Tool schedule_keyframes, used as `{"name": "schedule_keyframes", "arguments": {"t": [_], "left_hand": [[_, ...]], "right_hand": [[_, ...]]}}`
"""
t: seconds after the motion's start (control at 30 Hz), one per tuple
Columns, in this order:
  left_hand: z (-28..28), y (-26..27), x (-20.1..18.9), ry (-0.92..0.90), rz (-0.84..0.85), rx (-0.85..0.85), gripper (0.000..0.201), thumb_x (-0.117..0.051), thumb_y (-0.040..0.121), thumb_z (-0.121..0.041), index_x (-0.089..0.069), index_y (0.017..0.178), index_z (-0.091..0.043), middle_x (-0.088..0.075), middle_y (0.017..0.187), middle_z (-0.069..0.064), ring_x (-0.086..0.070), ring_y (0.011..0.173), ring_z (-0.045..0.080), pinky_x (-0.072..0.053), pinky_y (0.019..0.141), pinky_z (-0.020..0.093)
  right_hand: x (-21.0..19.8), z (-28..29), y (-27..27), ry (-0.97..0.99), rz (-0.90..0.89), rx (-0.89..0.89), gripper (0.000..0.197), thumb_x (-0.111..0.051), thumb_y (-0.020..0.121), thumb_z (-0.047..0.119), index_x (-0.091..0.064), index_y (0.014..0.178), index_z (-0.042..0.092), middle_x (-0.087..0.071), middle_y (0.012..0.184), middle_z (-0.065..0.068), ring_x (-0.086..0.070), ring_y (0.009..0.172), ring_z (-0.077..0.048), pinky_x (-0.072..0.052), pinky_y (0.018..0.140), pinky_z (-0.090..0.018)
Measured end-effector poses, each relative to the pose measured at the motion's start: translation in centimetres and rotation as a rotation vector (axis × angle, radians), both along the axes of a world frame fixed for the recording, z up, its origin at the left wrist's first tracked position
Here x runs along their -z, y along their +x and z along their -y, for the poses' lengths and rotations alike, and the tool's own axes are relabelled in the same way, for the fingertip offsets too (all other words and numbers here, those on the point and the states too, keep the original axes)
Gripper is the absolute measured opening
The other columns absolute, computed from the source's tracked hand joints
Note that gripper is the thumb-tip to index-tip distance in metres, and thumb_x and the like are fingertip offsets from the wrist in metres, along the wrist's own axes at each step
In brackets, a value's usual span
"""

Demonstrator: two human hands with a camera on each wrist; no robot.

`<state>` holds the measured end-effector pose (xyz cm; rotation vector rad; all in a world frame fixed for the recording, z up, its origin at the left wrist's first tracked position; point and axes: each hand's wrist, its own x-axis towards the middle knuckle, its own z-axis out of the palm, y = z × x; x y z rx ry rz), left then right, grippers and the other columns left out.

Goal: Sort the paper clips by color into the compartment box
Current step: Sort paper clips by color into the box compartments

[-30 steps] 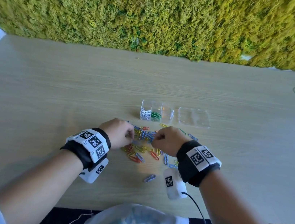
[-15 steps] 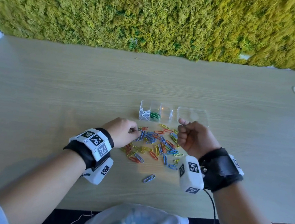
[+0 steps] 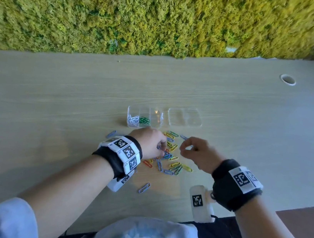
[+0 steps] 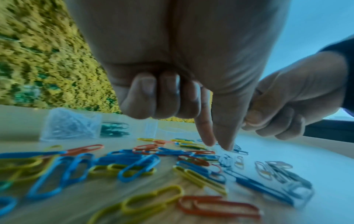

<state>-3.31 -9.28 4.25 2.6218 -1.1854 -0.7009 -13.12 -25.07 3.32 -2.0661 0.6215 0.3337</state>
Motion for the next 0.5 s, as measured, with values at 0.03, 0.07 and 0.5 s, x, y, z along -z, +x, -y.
{"name": "schedule_keyframes", "arguments": {"t": [0.03, 0.07, 0.5], "left_hand": [[0.3, -0.3, 0.1, 0.018, 0.003, 0.017, 0.015, -0.063, 0.082, -0.039, -0.067, 0.092, -0.028, -0.059, 0.087, -0.009, -0.058, 0.079, 0.015, -0.044, 0.067, 0.025], [0.6, -0.7, 0.1, 0.043, 0.014, 0.035, 0.017, -0.063, 0.082, -0.04, -0.068, 0.091, -0.028, -0.064, 0.092, -0.009, -0.061, 0.083, 0.016, -0.046, 0.068, 0.026], [0.5, -1.4, 0.7, 0.05, 0.035, -0.041, 0.009, -0.058, 0.08, -0.029, -0.066, 0.078, -0.029, -0.067, 0.1, -0.005, -0.062, 0.085, 0.018, -0.041, 0.064, 0.024]], "right_hand": [[-0.1, -0.1, -0.4, -0.12, 0.0, -0.081, 0.012, -0.065, 0.085, 0.014, -0.064, 0.078, 0.023, -0.04, 0.058, 0.007, -0.036, 0.048, -0.006, -0.027, 0.04, -0.01], [-0.4, -0.3, -0.8, -0.205, -0.012, -0.156, 0.006, -0.067, 0.083, 0.017, -0.07, 0.083, 0.022, -0.041, 0.058, 0.01, -0.038, 0.051, -0.004, -0.029, 0.044, -0.01], [-0.9, -2.6, -1.4, -0.64, -0.207, -0.512, 0.018, -0.053, 0.085, 0.031, -0.068, 0.094, 0.028, -0.066, 0.104, 0.0, -0.063, 0.095, -0.021, -0.051, 0.074, -0.029]]}}
